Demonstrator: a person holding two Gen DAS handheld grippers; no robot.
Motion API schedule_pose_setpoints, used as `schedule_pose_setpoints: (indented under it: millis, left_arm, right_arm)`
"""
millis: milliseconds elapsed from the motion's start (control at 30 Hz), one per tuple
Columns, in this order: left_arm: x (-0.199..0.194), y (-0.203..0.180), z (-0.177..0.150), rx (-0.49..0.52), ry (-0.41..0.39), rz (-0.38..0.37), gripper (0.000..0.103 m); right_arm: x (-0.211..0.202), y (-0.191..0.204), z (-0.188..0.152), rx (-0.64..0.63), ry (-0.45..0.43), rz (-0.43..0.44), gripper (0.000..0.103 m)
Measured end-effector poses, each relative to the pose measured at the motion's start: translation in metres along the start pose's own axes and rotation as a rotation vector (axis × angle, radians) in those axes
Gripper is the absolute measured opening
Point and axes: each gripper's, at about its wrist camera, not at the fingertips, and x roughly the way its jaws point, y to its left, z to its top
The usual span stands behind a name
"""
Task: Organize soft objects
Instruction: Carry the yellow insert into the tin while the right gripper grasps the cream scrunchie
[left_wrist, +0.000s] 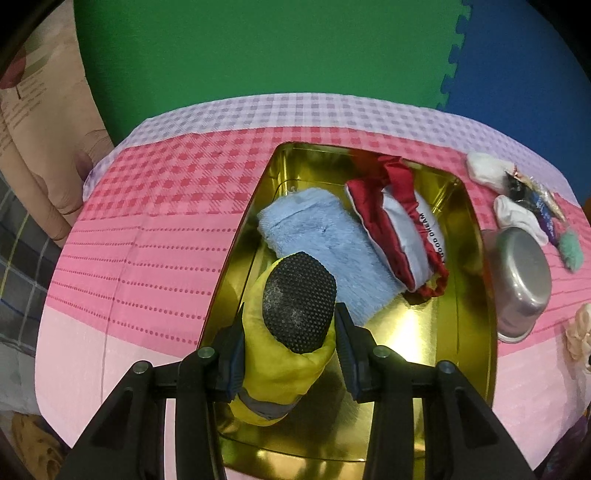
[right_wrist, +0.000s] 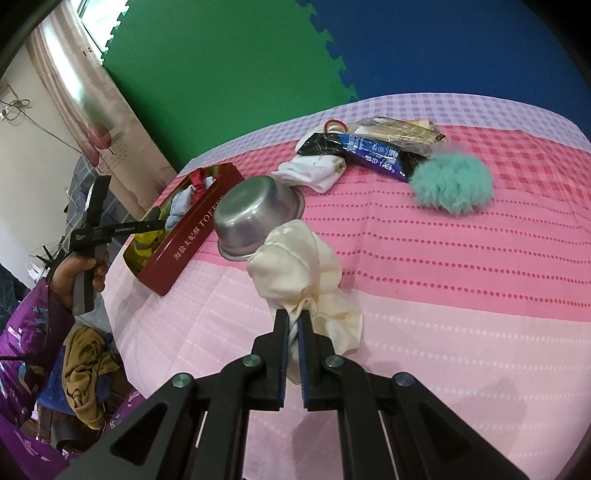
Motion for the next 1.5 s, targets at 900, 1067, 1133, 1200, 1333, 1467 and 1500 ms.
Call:
schedule_pose_setpoints:
  millis: [900,1067,1133,1200,1333,1467,1500]
  left_arm:
    - [0.016,-0.011,0.009,0.113,0.029,0.100,0.053]
    - [0.006,-0.019,0.010,0.136,-0.005,0.139,0.064]
    - [-0.001,-0.021,0.009,0.139,-0.024,0.149,0.070]
    - [-0.007,-0.021,0.010,0.141,-0.045,0.157,0.077]
    - [-0.017,-0.023,0.009,0.138,-0.064,0.161,0.077]
    - [-0.029,-0.024,0.005,0.113,-0.083,0.153,0.077]
    - [-0.034,-0.024,0.003,0.096,-0.090,0.150,0.077]
  right_arm:
    - [0.003,-0.009,-0.001,0.001,0.025,0.011,0.005]
    - [0.001,-0.010,-0.001,0.002,0.020,0.011,0.005]
    - [0.001,-0.010,-0.001,0.005,0.019,0.011,0.005]
    - [0.000,-0.009,-0.002,0.010,0.017,0.011,0.005]
    - [-0.001,-0.010,-0.002,0.013,0.014,0.011,0.005]
    - [-0.004,-0.008,-0.003,0.018,0.005,0.008,0.005]
    - [-0.005,-0.007,-0.003,0.017,0.002,0.009,0.005]
